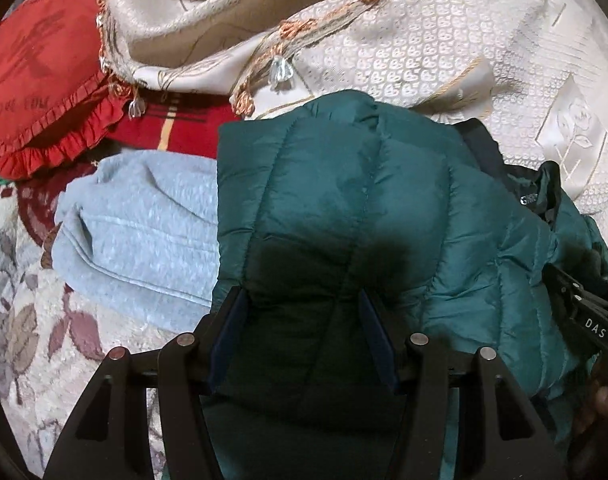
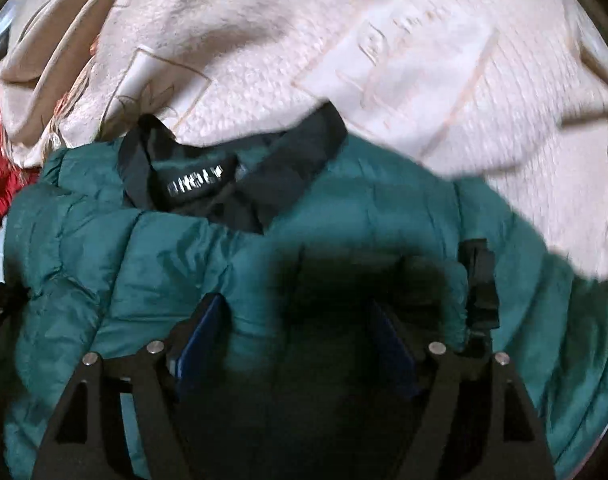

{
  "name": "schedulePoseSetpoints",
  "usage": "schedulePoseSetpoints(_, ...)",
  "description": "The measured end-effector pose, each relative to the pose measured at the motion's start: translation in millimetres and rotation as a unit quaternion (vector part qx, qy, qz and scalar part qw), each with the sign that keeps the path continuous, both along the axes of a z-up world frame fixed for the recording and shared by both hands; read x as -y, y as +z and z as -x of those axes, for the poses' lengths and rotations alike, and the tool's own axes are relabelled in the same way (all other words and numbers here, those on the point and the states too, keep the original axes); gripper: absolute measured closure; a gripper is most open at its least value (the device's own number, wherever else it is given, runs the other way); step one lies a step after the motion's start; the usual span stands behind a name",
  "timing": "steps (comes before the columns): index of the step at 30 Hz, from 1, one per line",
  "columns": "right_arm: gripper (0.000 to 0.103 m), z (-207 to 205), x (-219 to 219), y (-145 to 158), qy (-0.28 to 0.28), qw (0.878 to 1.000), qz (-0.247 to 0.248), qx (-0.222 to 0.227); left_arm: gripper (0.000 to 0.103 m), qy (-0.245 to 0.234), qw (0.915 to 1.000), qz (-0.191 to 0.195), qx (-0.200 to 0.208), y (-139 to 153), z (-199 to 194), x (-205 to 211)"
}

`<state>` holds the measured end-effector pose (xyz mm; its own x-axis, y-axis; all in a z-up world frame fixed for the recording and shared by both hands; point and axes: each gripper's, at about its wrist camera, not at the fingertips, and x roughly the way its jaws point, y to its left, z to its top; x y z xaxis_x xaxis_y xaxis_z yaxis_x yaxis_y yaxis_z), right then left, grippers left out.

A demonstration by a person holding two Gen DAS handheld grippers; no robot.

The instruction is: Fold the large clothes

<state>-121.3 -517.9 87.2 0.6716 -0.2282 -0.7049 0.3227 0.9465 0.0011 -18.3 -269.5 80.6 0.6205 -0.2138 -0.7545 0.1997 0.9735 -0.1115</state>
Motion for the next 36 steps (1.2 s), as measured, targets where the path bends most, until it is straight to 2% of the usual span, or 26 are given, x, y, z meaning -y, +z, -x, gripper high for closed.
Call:
schedulePoseSetpoints(1,0.022,-3.0,-4.8,1.5,0.005,1.0,0.018,-0.005,0.064,0.001,1.0,-0.001,0.0,-1.1,-0.4,0.3)
schedulePoseSetpoints(3,0.022,-1.9,-8.6,5.0,0.008,1.0,0.022,-0.012,0.063,0.001,1.0,-0.006,0.001,-2.7,0.2,0.5)
schedulePoseSetpoints(9,0.023,54.5,-17.3,34.0,0.011,1.0,-0.001,0.005,0.063,0.001,1.0,-0.006,0.001,-3.8,-0.5,-0.3)
schedulePoseSetpoints(13,0.022,80.1,-5.6,27.3,0.014,1.0,-0.026,0.004,0.063,0.001,0.9999,-0.011,0.003,-4.4,-1.0,1.0)
schedulePoseSetpoints(16,0.023,65.7,2.6,-5.9,-0.006,0.999,-0.02,-0.037,0.063,0.0,0.9999,-0.013,0.004,-4.1,-0.2,2.2)
schedulePoseSetpoints(18,0.023,61.7,8.1,-14.6,-0.015,0.998,-0.033,-0.041,0.062,0.0,0.9999,-0.014,0.004,-4.3,-0.6,1.8)
schedulePoseSetpoints(24,0.023,49.4,11.9,-15.6,-0.025,0.998,-0.023,-0.045,0.061,-0.001,0.9997,-0.023,0.007,-5.2,0.3,4.2)
schedulePoseSetpoints(31,0.022,80.7,3.5,13.7,-0.028,0.998,-0.042,-0.026,0.06,-0.001,0.9997,-0.023,0.008,-5.8,0.3,3.5)
schedulePoseSetpoints(33,0.021,80.8,1.2,7.2,-0.028,0.998,-0.041,-0.039,0.06,-0.002,0.9997,-0.023,0.008,-4.9,0.9,2.8)
schedulePoseSetpoints(36,0.016,67.3,2.6,-18.9,-0.027,0.996,-0.026,-0.086,0.06,0.004,0.9997,-0.02,0.014,4.8,10.7,-1.9)
